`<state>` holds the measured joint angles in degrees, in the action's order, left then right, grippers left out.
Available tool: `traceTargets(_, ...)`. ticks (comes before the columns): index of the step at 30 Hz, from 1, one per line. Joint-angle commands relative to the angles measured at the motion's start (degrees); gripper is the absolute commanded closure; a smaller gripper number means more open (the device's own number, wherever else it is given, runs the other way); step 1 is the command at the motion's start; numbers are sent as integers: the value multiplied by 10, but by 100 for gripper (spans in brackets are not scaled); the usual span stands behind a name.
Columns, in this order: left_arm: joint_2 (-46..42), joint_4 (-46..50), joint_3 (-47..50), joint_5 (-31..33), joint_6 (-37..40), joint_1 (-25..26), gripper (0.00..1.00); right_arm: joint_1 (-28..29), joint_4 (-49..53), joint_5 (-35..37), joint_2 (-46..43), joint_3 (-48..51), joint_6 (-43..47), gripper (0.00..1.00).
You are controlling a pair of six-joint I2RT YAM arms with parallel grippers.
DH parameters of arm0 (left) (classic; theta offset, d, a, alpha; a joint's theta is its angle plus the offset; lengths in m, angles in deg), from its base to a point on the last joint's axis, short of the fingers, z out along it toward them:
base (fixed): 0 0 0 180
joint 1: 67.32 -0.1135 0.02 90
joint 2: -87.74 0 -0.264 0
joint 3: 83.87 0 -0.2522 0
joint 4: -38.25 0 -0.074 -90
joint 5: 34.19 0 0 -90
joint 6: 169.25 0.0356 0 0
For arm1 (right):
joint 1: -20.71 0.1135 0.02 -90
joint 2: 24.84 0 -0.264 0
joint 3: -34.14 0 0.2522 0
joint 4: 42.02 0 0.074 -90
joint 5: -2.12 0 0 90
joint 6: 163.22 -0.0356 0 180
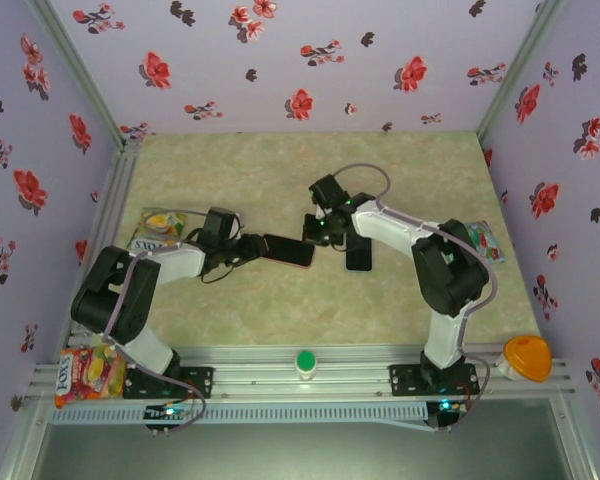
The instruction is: Put the phone into the phone case
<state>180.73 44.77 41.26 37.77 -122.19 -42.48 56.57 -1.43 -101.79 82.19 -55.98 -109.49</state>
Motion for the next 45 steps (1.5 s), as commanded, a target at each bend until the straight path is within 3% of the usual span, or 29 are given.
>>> traceTargets(1,-25,-4,11,1,-4,-3,58,-15,1,17,32,-28,33,92)
traceTargets(14,-64,21,34,9,-7,3,58,-35,-10,9,127,-90,45,93)
traceTargets(26,-42,-8,39,8,-19,15,58,-25,-36,-1,88,3,31,93)
traceTargets(45,-51,-9,36,18,-13,15,58,43,-26,23,-12,98,0,93)
